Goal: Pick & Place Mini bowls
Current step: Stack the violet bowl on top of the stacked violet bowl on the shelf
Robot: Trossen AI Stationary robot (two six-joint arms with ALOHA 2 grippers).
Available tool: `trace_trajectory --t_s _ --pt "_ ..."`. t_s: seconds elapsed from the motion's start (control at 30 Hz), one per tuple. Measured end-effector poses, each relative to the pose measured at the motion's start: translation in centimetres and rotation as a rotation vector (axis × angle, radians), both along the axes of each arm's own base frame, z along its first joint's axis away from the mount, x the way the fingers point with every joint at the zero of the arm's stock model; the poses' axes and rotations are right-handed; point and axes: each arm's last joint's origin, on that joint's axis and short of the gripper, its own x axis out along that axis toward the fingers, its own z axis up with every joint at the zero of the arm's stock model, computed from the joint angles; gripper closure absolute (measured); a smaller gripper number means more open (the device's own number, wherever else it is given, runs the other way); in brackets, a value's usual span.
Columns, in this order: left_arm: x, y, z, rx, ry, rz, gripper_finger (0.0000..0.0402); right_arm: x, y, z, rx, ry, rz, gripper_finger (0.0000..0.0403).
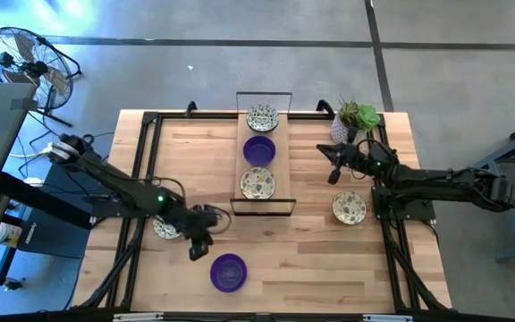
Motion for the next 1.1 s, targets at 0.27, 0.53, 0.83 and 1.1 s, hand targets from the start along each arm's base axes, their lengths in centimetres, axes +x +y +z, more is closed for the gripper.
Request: trace_trajectory --t_s 0.27,0.53,0.83,1.1 --pt "3.6 -2.9 0.4 0.060 0.190 0.038 0.0271 0.0 0.0 -0.1 -0.007 0.020 0.001 0.0402" --pt "6.1 -4.3 -1.0 0.056 0.298 0.089 0.0239 0.0 0.0 -0.3 -0.006 0.033 0.003 0.0402" --pt "7.1 -4.8 -3.3 0.063 0.364 0.089 0.0240 0.0 0.0 -0.3 -0.005 0.032 0.005 0.0402" --pt "7.1 -4.8 -4.2 0.097 0.390 0.075 0.0345 0.0 0.0 -0.2 -0.007 0.026 0.005 0.0402"
